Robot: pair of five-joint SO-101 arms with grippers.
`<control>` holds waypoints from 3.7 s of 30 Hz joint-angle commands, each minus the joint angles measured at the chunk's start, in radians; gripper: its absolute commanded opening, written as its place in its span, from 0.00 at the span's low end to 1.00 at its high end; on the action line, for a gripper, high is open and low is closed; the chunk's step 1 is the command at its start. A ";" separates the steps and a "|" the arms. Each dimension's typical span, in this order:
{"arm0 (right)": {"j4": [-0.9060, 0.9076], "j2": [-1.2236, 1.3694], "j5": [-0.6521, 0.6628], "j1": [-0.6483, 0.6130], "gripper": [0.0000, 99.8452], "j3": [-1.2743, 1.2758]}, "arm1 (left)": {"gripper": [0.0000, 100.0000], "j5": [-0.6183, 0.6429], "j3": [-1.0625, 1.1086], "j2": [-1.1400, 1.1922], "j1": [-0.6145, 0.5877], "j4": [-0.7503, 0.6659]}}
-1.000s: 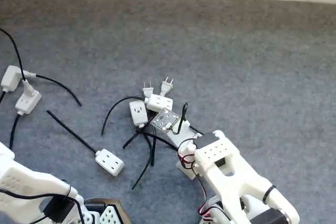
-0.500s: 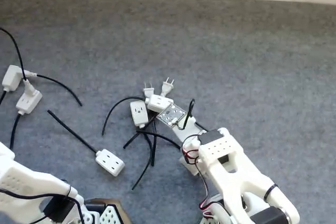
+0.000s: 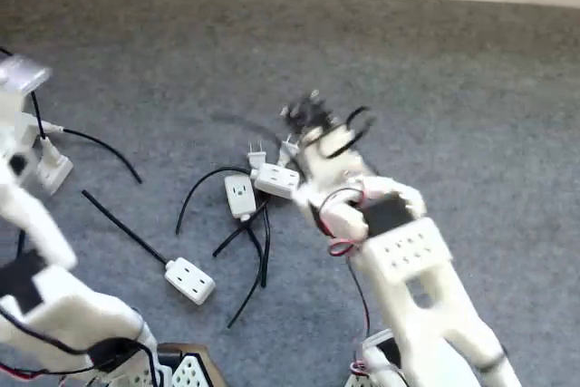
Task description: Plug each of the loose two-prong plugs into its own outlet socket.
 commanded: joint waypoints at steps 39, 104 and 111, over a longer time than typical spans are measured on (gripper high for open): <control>-0.249 -0.134 -0.512 -0.300 0.00 -0.012 | 0.34 0.775 1.475 -1.934 0.816 -0.669; -0.059 -0.137 -0.494 -0.278 0.00 -0.130 | 0.34 0.760 1.566 -1.931 0.880 -0.713; 0.030 -0.130 -0.460 -0.311 0.00 -0.136 | 0.34 0.758 1.630 -1.929 0.748 -0.848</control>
